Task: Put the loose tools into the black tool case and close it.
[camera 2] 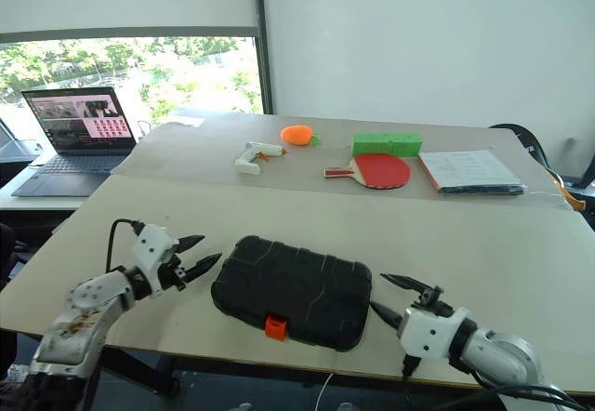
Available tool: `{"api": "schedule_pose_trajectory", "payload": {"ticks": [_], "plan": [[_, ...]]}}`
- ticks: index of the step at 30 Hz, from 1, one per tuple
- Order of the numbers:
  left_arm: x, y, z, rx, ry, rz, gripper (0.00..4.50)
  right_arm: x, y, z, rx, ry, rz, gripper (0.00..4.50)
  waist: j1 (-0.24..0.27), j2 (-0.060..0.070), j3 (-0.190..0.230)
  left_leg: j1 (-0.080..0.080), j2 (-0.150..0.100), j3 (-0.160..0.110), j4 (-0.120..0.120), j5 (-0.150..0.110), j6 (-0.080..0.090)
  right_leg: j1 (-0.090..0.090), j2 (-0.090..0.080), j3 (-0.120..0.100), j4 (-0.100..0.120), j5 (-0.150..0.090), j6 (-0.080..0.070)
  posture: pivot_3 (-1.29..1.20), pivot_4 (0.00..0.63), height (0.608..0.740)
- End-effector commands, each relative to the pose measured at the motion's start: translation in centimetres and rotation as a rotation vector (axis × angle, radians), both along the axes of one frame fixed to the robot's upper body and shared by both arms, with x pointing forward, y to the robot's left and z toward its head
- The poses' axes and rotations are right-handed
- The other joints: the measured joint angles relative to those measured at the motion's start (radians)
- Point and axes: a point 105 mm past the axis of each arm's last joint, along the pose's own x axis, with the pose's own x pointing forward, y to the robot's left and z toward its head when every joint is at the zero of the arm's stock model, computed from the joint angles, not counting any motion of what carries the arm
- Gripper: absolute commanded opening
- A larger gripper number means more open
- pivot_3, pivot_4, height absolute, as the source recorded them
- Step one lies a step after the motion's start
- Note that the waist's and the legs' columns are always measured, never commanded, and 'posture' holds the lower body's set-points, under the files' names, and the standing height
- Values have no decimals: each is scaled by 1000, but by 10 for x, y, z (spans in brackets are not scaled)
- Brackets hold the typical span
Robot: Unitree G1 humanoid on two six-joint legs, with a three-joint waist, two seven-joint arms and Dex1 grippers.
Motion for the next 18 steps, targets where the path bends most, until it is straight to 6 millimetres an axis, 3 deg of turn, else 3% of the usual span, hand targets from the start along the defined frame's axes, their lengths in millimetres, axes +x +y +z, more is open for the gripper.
{"api": "schedule_pose_trajectory", "payload": {"ticks": [1, 5, 7, 8, 10, 14, 18], "plan": [[-23, 13, 3, 27, 110, -62, 4451, -30, 1, 11, 64, 203, 44, 4197, 3, 0, 0, 0, 1, 0, 0, 0, 0, 0, 0, 0, 0, 0, 0, 0, 150, 736], [-23, 31, 13, 57, 201, -117, 4451, -53, 7, 19, 142, 429, 65, 4197, 5, -2, 1, 5, 7, 1, 0, 0, 0, 6, 3, -3, -1, -2, -4, 0, 150, 736], [-9, 34, 21, 96, 186, -154, 4500, -59, 14, 20, 159, 497, 95, 3674, 7, -3, 1, 14, 9, 2, 0, 0, 0, 14, 3, -4, -2, -9, -6, 0, 150, 736], [-2, 34, 25, 111, 168, -167, 3951, -60, 18, 20, 165, 520, 108, 3493, 9, -3, 1, 17, 10, 3, 0, 0, -1, 16, 3, -4, -3, -11, -6, 0, 150, 736], [12, 31, 32, 136, 138, -197, 3414, -61, 24, 18, 167, 557, 122, 2815, 8, -3, 1, 17, 10, 6, 0, 0, -1, 15, 3, -4, -3, -10, -6, 0, 150, 736], [57, -2, 53, 197, 51, -311, 1933, -58, 39, 5, 150, 597, 166, 1396, 19, -6, 0, 13, 7, 12, 1, 0, -1, 13, 5, -4, -3, -7, -2, 0, 150, 736], [78, -27, 59, 229, 11, -399, 487, -50, 45, 0, 140, 606, 170, 70, 20, -6, 0, 10, 6, 14, 1, -3, 0, 11, 6, -4, -3, -4, -4, 0, 150, 736]]}}
